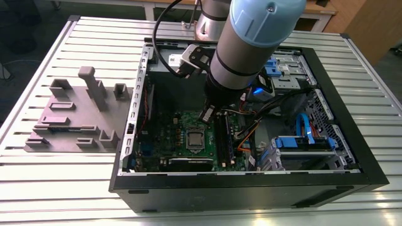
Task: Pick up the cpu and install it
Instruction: 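Install the first cpu locking lever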
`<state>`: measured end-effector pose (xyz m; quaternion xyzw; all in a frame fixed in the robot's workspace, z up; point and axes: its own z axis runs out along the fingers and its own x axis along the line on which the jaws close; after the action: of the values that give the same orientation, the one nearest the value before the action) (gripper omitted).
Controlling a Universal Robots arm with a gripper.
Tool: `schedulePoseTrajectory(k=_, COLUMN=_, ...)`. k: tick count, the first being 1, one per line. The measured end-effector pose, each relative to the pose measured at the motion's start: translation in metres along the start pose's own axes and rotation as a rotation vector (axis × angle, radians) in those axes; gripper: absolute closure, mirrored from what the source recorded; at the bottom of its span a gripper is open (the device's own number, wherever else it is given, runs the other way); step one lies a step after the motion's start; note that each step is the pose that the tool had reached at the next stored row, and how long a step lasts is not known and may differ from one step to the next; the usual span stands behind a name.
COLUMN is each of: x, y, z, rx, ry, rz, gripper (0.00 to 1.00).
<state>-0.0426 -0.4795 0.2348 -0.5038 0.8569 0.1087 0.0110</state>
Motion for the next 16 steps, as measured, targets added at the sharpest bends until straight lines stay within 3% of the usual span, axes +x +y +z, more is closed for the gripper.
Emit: schedulePoseTrajectory(k=16, x=0.0080, y=-0.0030, z=-0.0016, rx=0.0007, ry=0.0032, rz=-0.034, gripper=0.90)
